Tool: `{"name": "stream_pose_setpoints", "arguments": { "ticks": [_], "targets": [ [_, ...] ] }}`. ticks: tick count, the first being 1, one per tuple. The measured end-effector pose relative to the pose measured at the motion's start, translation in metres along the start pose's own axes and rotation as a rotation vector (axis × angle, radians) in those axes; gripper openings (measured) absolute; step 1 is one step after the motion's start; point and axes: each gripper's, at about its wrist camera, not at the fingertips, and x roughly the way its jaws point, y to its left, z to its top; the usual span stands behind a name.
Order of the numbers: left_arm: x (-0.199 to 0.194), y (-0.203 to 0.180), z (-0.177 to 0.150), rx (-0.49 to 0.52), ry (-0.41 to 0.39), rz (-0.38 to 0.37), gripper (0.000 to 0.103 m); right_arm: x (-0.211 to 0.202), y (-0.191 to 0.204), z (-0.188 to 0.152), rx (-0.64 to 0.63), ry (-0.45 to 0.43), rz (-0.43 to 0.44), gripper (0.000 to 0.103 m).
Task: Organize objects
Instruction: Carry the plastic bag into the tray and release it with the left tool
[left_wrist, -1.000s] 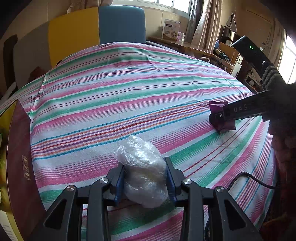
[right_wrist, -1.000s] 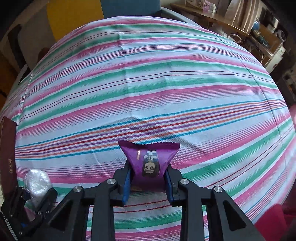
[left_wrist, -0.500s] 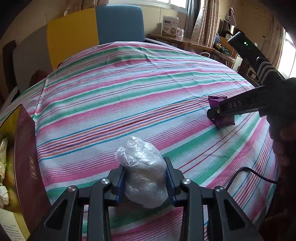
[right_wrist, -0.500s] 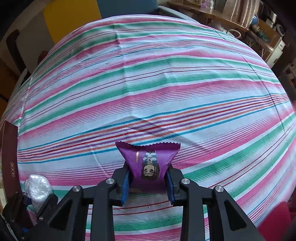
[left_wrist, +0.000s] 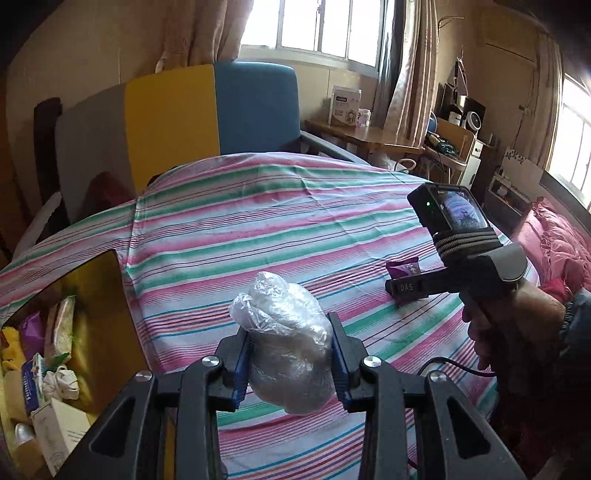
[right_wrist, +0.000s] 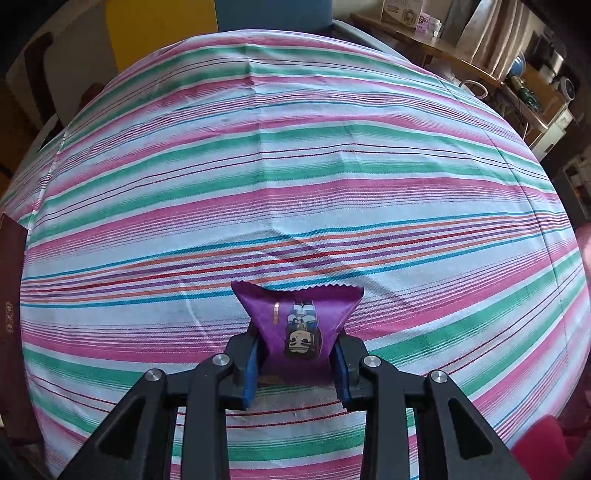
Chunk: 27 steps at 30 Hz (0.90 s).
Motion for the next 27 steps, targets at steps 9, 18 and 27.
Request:
{"name": "stream_pose_setpoints", "arguments": {
  "ticks": [9, 18, 27],
  "targets": [
    [-0.033, 0.027, -0.008, -0.057, -0.028, 0.027, 0.036, -0.004, 0.02, -0.01, -0.05, -0.019, -0.042, 0.033],
    [-0.052, 0.054, -0.017, -0.112, -0.032, 0.052, 0.036, -0.015, 0.036, -0.018, -0.09, -0.031, -0.07, 0.031],
    [-0.072, 0.109, -0.044, -0.249, -0.004, 0.066, 0.036, -0.024, 0.05, -0.029, -0.118, -0.04, -0.089, 0.031]
  ]
}}
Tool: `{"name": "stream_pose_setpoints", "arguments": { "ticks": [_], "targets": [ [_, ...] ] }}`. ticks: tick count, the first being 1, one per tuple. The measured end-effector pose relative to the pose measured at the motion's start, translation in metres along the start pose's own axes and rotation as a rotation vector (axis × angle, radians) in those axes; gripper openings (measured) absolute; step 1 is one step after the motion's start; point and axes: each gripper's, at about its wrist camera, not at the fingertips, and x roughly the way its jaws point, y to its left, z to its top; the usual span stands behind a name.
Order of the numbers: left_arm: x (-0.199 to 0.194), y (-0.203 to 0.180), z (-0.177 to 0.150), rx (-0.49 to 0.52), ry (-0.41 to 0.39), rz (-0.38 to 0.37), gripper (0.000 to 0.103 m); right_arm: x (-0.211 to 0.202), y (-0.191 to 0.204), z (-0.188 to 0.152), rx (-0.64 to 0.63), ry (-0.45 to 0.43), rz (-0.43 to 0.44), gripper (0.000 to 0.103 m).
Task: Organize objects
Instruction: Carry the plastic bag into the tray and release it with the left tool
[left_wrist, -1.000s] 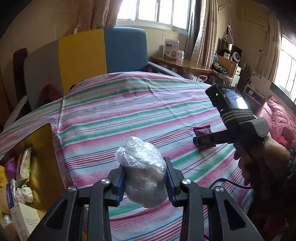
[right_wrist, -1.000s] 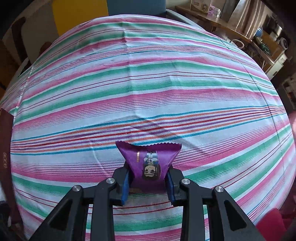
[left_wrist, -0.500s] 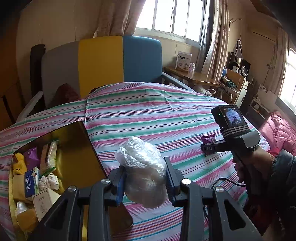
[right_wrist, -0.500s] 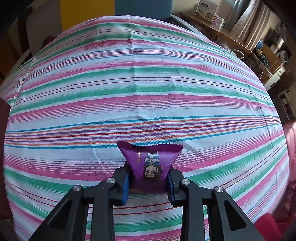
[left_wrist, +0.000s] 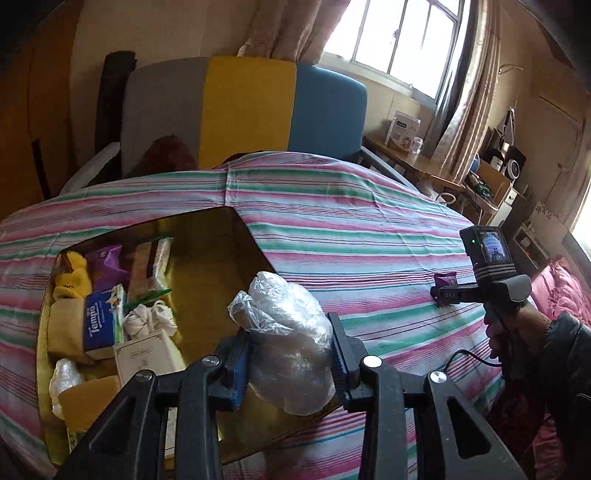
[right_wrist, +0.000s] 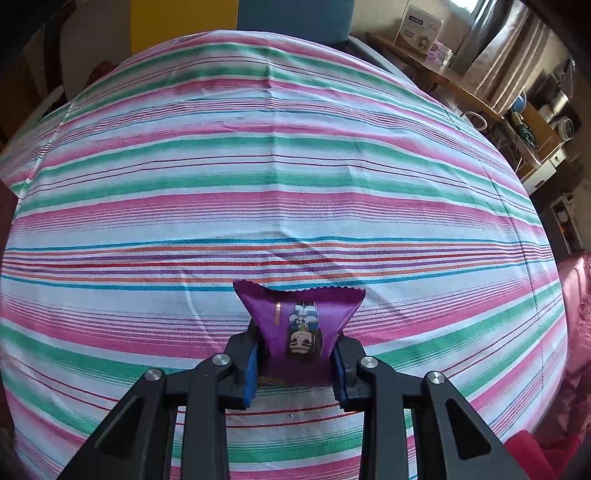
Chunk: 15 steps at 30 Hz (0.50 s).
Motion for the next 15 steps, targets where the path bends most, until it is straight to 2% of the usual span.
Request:
{"name": "stream_pose_setpoints", "arguments": {
  "ticks": [10, 15],
  "targets": [
    [-0.049, 0.123, -0.015, -0.267, -0.018, 0.096, 0.036, -0.019, 0.025, -0.007, -0.048, -0.009, -0.031, 0.031],
    [-0.046, 0.143, -0.013, -0.335, 0.005, 0.074, 0.036, -0.044, 0.045, -0.017, -0.054, -0.01, -0.036, 0.031]
  ]
}}
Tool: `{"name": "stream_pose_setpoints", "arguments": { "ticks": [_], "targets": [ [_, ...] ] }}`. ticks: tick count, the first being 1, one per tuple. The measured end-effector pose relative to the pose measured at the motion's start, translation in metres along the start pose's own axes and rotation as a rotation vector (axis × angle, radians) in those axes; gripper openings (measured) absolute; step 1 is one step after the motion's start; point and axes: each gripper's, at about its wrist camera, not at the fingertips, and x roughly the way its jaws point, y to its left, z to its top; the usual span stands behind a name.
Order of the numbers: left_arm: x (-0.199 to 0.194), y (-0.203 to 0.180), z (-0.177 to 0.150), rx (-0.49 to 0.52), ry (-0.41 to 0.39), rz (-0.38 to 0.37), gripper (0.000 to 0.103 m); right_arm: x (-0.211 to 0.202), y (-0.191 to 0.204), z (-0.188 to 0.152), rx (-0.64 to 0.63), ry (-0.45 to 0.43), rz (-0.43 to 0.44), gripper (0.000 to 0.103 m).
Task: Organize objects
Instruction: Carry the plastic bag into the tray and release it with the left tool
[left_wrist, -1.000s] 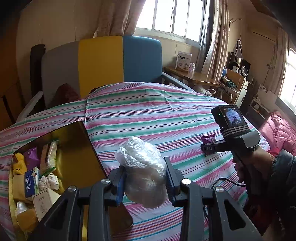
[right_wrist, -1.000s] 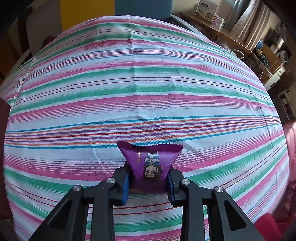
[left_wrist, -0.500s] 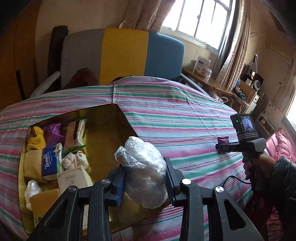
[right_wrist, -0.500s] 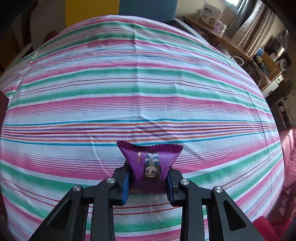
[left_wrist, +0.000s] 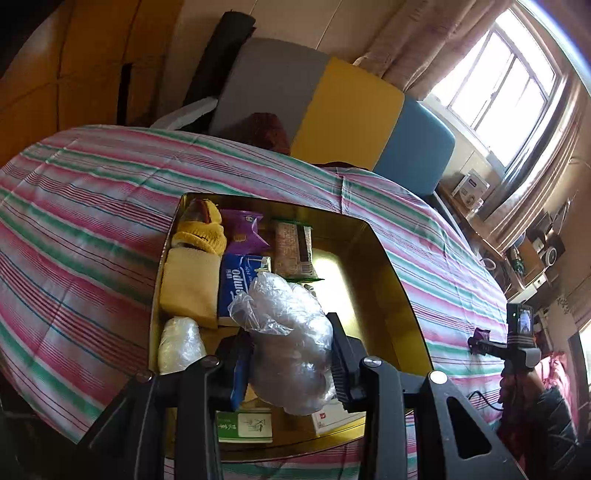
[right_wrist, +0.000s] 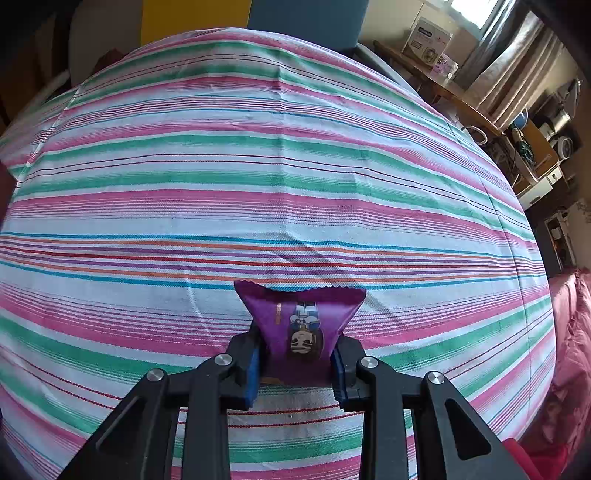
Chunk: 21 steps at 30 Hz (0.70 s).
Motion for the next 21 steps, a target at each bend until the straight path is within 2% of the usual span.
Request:
{"name": "stream_pose_setpoints", "arguments": {
  "ticks": [6, 12, 21],
  "targets": [
    [0.042, -0.041, 0.025, 0.034, 0.076, -0.087, 0.036, -0.009, 0.004, -0.002, -0.007, -0.001, -0.001, 0.031],
    [0.104, -0.076, 0.059, 0.051, 0.177, -0.108, 0.036, -0.012, 0.006, -0.004, -0.01, -0.001, 0.001, 0.032],
    [0.187, -0.089, 0.079, 0.115, 0.28, -0.003, 0.036, -0.011, 0.004, -0.007, -0.016, -0.001, 0.004, 0.032]
  ]
}}
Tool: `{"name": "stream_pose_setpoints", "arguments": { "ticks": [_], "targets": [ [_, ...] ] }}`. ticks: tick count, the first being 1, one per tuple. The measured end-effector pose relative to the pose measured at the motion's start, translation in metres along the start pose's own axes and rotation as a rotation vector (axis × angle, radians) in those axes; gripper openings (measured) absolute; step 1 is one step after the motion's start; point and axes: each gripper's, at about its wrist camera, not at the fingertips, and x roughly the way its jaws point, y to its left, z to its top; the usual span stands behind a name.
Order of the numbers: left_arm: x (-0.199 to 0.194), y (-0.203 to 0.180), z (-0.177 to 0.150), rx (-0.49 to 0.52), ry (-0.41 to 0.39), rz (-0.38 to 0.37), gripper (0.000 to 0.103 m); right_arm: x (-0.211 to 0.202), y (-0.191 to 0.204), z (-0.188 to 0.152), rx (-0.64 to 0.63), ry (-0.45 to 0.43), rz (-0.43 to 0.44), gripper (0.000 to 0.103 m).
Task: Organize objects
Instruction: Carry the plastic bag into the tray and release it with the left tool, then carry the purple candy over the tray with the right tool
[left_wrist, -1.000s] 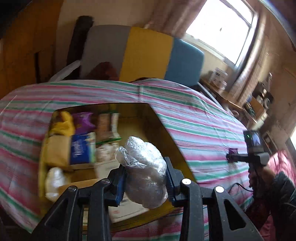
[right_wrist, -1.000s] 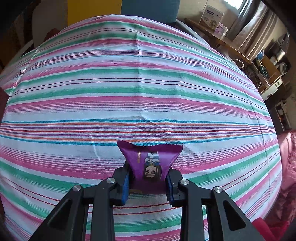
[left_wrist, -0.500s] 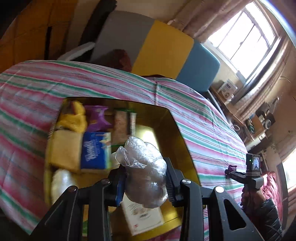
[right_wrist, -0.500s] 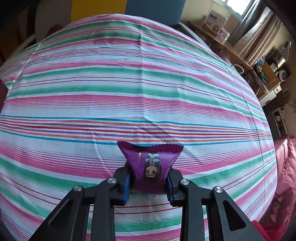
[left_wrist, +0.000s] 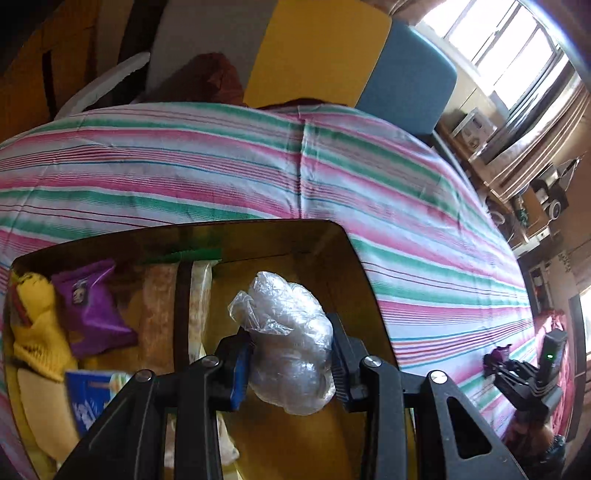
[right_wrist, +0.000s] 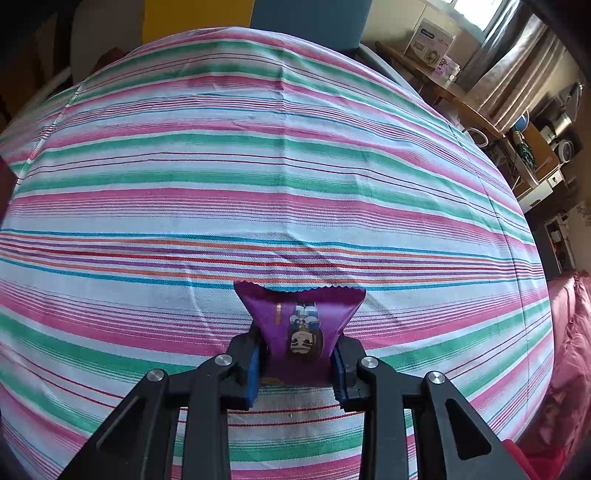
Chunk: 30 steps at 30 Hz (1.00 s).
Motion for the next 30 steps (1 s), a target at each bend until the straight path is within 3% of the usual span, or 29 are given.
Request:
{"name": "stream_pose_setpoints", "arguments": {
  "ticks": [6, 9, 12, 15, 21, 30],
  "targets": [
    [0.026, 0.005, 0.01, -0.004, 0.027, 0.024, 0.037, 0.001, -0.005, -0.002, -0.005, -0.001, 0.002, 0.032],
    [0.032, 0.007, 0.012, -0.01, 0.061, -0.005, 0.045, 0.008, -0.01, 0.003, -0.007, 0.0, 0.005, 0.032],
    [0.023, 0.004, 0.01, 0.016, 0.035, 0.005, 0.055, 0.009, -0.013, 0.003, -0.006, 0.0, 0.008, 0.032],
    [0.004, 0.002, 0.005, 0.029, -0.001, -0.004, 0.056, 0.009, -0.014, 0.004, -0.008, -0.001, 0.01, 0.032],
    [-0.059, 0.0, -0.035, 0.091, -0.148, 0.075, 0.056, 0.012, -0.018, 0.001, -0.008, -0.001, 0.011, 0.032],
    [-0.119, 0.013, -0.112, 0.117, -0.268, 0.189, 0.056, 0.015, -0.017, 0.003, -0.043, -0.011, -0.013, 0.03]
  ]
}}
